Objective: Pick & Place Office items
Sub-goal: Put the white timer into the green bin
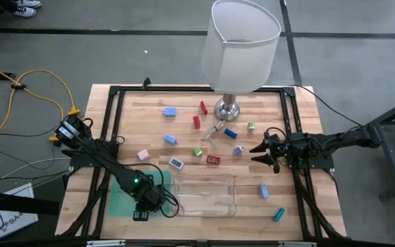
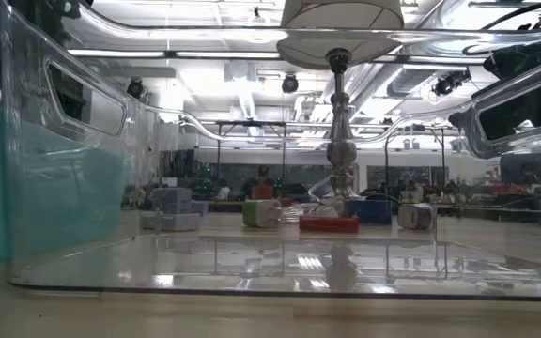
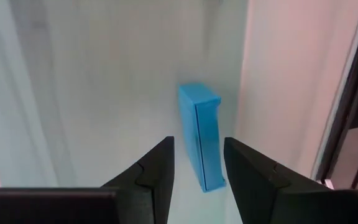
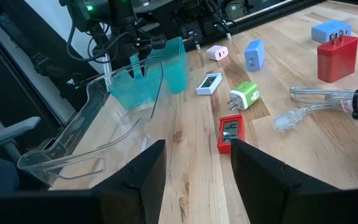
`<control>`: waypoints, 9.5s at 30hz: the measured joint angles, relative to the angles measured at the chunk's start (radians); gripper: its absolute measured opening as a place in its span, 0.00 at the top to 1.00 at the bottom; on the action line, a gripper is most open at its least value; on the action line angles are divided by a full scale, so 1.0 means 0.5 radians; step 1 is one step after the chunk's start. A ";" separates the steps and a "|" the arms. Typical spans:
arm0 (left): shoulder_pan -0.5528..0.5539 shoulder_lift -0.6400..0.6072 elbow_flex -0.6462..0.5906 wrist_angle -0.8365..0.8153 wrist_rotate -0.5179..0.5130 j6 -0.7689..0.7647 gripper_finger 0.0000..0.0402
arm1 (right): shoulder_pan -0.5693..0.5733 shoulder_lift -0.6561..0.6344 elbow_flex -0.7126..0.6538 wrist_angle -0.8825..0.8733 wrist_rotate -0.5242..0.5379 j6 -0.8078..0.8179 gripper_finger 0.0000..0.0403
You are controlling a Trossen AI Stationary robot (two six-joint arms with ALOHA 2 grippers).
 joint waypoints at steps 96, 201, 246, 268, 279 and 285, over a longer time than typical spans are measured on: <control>1.304 -0.015 -0.005 0.176 -0.153 1.831 0.67 | 0.000 0.023 0.000 0.006 0.001 0.000 0.59; 1.069 0.291 -0.001 0.401 -0.313 1.593 0.48 | 0.000 0.054 0.000 0.020 0.000 0.000 0.59; 1.067 -0.011 0.081 0.190 -0.626 1.609 0.64 | 0.000 0.054 0.000 0.022 0.001 0.000 0.59; 0.791 -0.553 0.084 -0.211 -0.882 1.135 0.64 | 0.000 0.053 0.000 0.019 0.000 0.000 0.59; 0.326 -0.549 0.096 -0.286 -0.916 0.540 0.64 | 0.000 0.053 0.000 0.018 0.000 0.000 0.59; 0.129 -0.414 0.096 -0.306 -0.912 0.288 0.63 | 0.000 0.053 0.000 0.018 0.000 0.000 0.59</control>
